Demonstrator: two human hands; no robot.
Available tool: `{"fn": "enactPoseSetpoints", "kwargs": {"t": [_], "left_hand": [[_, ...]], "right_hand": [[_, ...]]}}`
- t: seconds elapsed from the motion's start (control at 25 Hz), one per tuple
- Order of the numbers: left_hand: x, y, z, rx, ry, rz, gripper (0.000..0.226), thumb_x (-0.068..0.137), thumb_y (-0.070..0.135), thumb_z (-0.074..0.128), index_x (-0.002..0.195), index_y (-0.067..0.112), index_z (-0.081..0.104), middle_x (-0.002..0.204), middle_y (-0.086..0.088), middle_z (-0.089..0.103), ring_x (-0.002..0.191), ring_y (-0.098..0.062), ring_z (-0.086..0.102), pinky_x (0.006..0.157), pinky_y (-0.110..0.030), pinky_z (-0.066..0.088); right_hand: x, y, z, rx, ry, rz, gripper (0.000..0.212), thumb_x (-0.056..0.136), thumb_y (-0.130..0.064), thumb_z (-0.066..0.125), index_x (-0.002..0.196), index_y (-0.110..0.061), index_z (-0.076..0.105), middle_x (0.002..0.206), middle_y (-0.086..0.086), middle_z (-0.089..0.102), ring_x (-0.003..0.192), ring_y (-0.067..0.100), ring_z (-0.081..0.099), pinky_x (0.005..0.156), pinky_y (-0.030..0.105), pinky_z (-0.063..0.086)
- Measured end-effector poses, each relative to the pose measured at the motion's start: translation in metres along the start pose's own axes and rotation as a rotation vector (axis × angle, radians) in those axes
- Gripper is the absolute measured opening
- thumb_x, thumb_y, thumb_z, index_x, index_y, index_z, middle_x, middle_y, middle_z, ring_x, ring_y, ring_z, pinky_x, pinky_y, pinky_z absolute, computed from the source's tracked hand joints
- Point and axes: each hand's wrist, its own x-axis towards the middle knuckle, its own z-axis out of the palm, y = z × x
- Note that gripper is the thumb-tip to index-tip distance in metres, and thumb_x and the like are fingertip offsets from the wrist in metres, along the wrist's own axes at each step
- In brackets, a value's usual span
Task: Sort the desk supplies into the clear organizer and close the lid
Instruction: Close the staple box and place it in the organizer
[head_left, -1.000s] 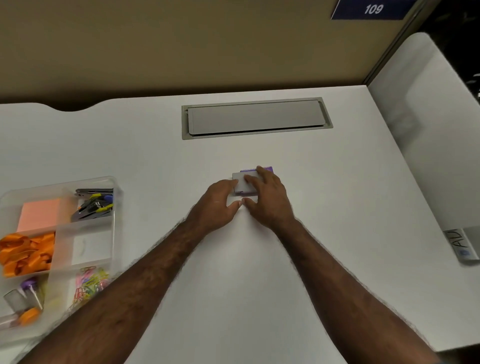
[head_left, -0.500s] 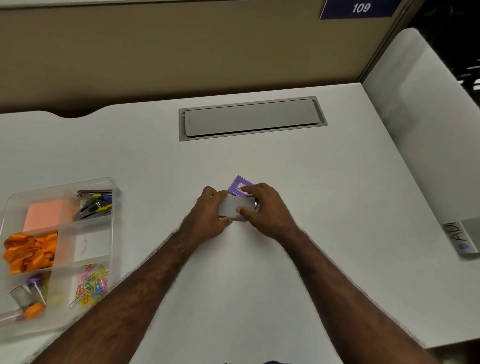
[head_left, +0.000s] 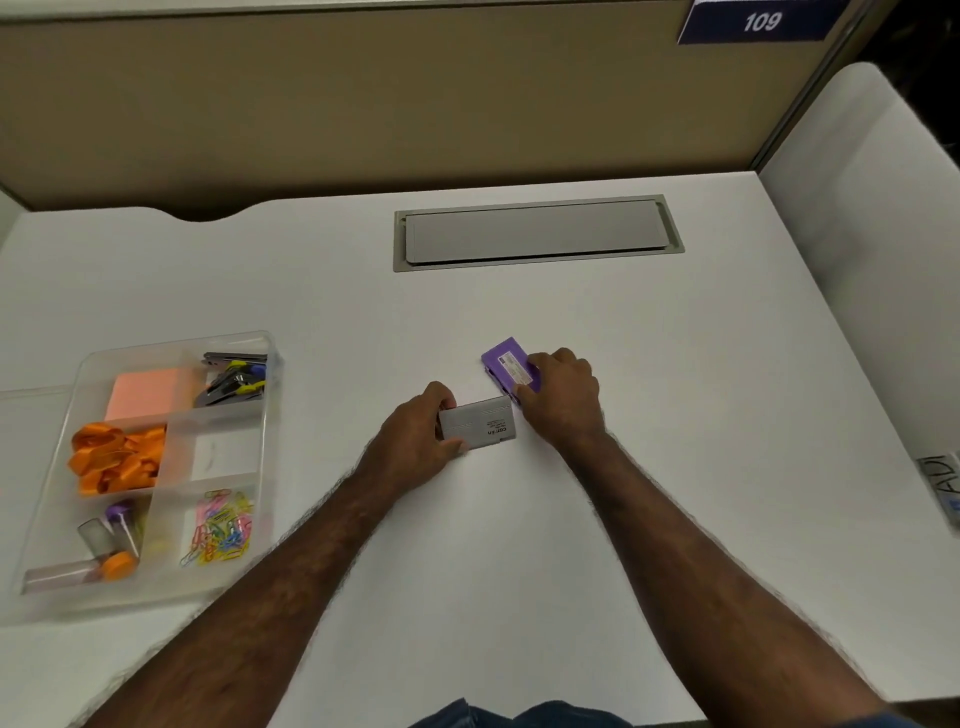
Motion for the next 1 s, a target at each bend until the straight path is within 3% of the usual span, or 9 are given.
{"fn": "enactPoseSetpoints", "kwargs": {"t": [0.2, 0.32, 0.48, 0.6, 0.68, 0.8, 0.88, 1.0], "left_hand": [[-0.020, -0.007, -0.006, -0.355, 0.087, -0.184, 0.025, 0.088, 0.014, 0.079, 0.108, 0.015, 0.063, 0.088, -0.006, 0.072, 0.070, -0.017, 0.070, 0.055, -0.018, 0.050], [-0.033, -0.012, -0.011, -0.489, 0.083, -0.273, 0.021, 0.094, 0.017, 0.074, 0.113, 0.011, 0.070, 0.082, -0.007, 0.078, 0.061, -0.013, 0.073, 0.052, -0.018, 0.051], [-0.041, -0.018, -0.011, -0.661, 0.097, -0.364, 0.020, 0.101, 0.018, 0.064, 0.115, 0.007, 0.072, 0.088, -0.015, 0.078, 0.071, -0.027, 0.071, 0.078, -0.046, 0.063], [-0.047, -0.017, -0.013, -0.768, 0.087, -0.405, 0.018, 0.103, 0.021, 0.062, 0.113, 0.010, 0.072, 0.084, -0.014, 0.075, 0.076, -0.032, 0.075, 0.088, -0.050, 0.063], [-0.051, -0.014, -0.018, -0.853, 0.070, -0.388, 0.020, 0.104, 0.023, 0.062, 0.115, 0.010, 0.072, 0.088, -0.015, 0.077, 0.080, -0.031, 0.078, 0.086, -0.047, 0.064], [-0.059, -0.012, -0.028, -0.937, 0.023, -0.321, 0.018, 0.104, 0.022, 0.060, 0.117, 0.017, 0.073, 0.106, -0.012, 0.079, 0.089, -0.026, 0.079, 0.078, -0.038, 0.064], [-0.067, -0.015, -0.034, -0.989, -0.004, -0.305, 0.020, 0.106, 0.021, 0.057, 0.119, 0.020, 0.072, 0.111, -0.010, 0.078, 0.094, -0.027, 0.078, 0.077, -0.035, 0.064], [-0.080, -0.025, -0.043, -1.182, -0.004, -0.324, 0.025, 0.110, 0.016, 0.047, 0.121, 0.013, 0.070, 0.114, -0.015, 0.076, 0.096, -0.031, 0.077, 0.078, -0.039, 0.064]], "right_hand": [[-0.010, -0.003, 0.006, 0.163, -0.088, 0.135, 0.062, 0.081, -0.041, 0.081, 0.133, -0.015, 0.058, 0.124, 0.012, 0.058, 0.116, 0.033, 0.060, 0.098, 0.045, 0.052], [-0.019, -0.006, 0.007, 0.247, -0.103, 0.130, 0.056, 0.084, -0.036, 0.081, 0.132, -0.017, 0.060, 0.126, 0.008, 0.057, 0.112, 0.026, 0.063, 0.090, 0.040, 0.056], [-0.031, -0.014, 0.003, 0.286, 0.074, -0.046, 0.024, 0.093, -0.019, 0.065, 0.116, -0.023, 0.071, 0.113, 0.002, 0.063, 0.104, 0.022, 0.062, 0.077, 0.026, 0.040], [-0.047, -0.025, -0.002, 0.387, 0.145, -0.242, 0.023, 0.093, -0.013, 0.068, 0.109, -0.025, 0.078, 0.102, -0.009, 0.065, 0.098, 0.016, 0.063, 0.078, 0.028, 0.049], [-0.060, -0.034, -0.003, 0.424, 0.148, -0.355, 0.028, 0.091, -0.007, 0.071, 0.112, -0.025, 0.079, 0.107, -0.007, 0.064, 0.099, 0.013, 0.063, 0.080, 0.031, 0.056], [-0.075, -0.043, 0.002, 0.358, 0.125, -0.477, 0.036, 0.093, -0.003, 0.069, 0.118, -0.026, 0.079, 0.129, -0.001, 0.064, 0.118, 0.016, 0.063, 0.094, 0.034, 0.056], [-0.081, -0.050, 0.006, 0.399, 0.084, -0.450, 0.039, 0.095, -0.002, 0.066, 0.121, -0.029, 0.077, 0.141, 0.001, 0.062, 0.129, 0.018, 0.059, 0.103, 0.035, 0.054], [-0.089, -0.066, 0.012, 0.522, 0.012, -0.411, 0.042, 0.096, 0.000, 0.065, 0.122, -0.030, 0.077, 0.143, 0.000, 0.063, 0.132, 0.014, 0.057, 0.105, 0.037, 0.054]]}}
